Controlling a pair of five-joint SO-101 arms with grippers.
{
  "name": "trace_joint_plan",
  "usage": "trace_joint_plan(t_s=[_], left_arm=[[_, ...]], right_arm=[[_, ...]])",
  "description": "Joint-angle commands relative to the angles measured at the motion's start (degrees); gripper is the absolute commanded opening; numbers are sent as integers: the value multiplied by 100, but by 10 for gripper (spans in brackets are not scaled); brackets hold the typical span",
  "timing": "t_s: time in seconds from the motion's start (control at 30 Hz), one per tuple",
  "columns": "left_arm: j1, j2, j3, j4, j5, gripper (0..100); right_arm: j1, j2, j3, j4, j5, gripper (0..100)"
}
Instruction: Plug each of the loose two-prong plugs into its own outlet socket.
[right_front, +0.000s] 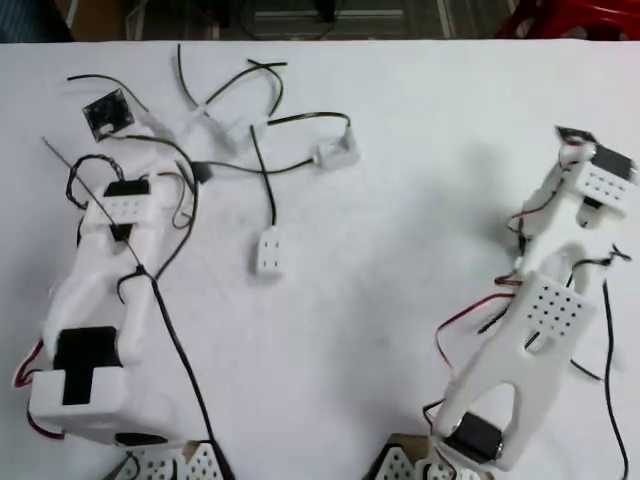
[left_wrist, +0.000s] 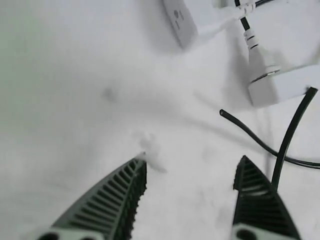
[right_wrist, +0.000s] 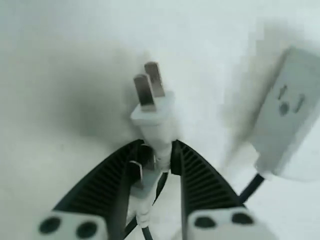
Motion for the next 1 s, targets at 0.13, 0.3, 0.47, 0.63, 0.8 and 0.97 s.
trace_joint_plan(t_s=[0.13, 0.3, 0.47, 0.63, 0.8, 0.97], left_arm=[[-919, -312, -26, -404, 308, 282], [-1798, -303, -18, -571, 888, 282], [-2703, -295, -18, -730, 958, 282], [-3415, -4, -70, -730, 958, 282], [-3820, 963, -536, -958, 958, 282], [-3881, 1965, -1442, -440, 958, 282]], right_arm=[[-1270, -2079, 563, 92, 0, 21], [-2870, -3187, 1846, 84, -53, 21], [-4936, -3820, 2497, 75, -598, 23], [-6897, -3495, 2470, -101, -721, 23], [-8013, -2440, 1925, -338, -712, 25], [-8119, -1253, 1090, -198, -1433, 183]])
